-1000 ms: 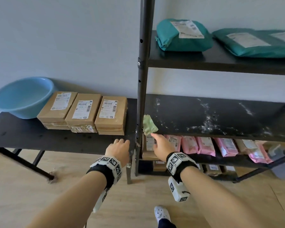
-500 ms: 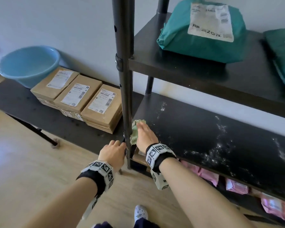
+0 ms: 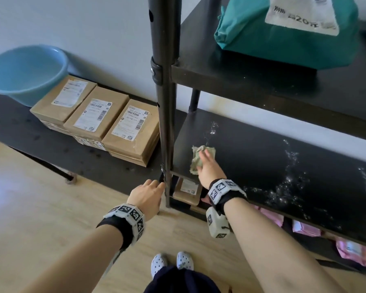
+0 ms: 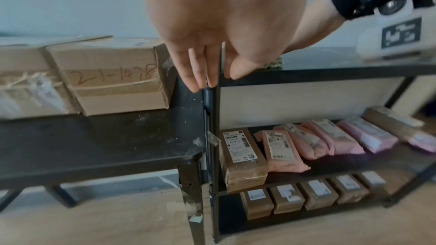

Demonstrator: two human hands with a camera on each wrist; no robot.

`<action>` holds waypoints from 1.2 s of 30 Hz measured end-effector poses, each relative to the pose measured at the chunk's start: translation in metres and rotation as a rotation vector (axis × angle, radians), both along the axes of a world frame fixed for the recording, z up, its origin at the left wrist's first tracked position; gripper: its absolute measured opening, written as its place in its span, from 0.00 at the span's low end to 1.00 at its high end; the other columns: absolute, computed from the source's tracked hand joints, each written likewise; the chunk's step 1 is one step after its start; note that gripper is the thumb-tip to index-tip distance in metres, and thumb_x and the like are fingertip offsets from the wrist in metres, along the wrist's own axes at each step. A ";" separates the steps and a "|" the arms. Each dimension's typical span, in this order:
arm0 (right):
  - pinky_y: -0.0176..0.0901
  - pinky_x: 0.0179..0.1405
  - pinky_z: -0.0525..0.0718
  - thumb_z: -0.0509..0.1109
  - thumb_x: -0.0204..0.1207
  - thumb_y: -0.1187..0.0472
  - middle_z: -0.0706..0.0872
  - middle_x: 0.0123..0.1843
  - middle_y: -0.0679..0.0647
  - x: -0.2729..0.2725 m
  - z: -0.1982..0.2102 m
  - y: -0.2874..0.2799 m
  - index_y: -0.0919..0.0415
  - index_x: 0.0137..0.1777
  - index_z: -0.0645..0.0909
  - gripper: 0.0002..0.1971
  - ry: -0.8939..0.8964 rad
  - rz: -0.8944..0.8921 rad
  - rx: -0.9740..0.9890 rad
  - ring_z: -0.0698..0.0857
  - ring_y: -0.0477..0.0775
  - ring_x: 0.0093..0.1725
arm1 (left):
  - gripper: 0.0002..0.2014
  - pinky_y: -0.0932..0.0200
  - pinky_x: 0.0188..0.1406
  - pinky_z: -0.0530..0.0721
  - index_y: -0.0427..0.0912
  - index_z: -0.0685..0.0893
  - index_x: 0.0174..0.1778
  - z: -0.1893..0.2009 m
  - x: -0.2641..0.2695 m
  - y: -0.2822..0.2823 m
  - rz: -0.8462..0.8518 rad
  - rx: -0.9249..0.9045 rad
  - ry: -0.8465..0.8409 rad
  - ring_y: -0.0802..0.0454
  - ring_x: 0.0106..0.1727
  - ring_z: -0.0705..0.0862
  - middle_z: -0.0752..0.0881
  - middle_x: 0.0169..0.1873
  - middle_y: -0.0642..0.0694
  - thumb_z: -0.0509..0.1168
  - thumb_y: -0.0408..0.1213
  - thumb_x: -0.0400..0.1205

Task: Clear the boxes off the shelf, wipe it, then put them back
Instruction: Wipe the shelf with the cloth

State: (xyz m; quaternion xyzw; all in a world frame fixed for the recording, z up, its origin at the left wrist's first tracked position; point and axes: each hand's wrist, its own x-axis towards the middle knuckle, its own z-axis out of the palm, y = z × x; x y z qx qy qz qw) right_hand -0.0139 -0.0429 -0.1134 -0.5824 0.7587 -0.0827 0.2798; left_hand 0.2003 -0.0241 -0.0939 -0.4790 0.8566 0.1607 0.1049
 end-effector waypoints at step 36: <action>0.46 0.82 0.51 0.56 0.81 0.64 0.44 0.86 0.54 -0.026 0.004 -0.070 0.50 0.84 0.46 0.34 0.029 0.420 0.134 0.45 0.56 0.85 | 0.26 0.52 0.54 0.82 0.44 0.83 0.56 -0.010 -0.062 -0.004 0.045 -0.052 0.068 0.44 0.59 0.81 0.84 0.55 0.47 0.41 0.49 0.82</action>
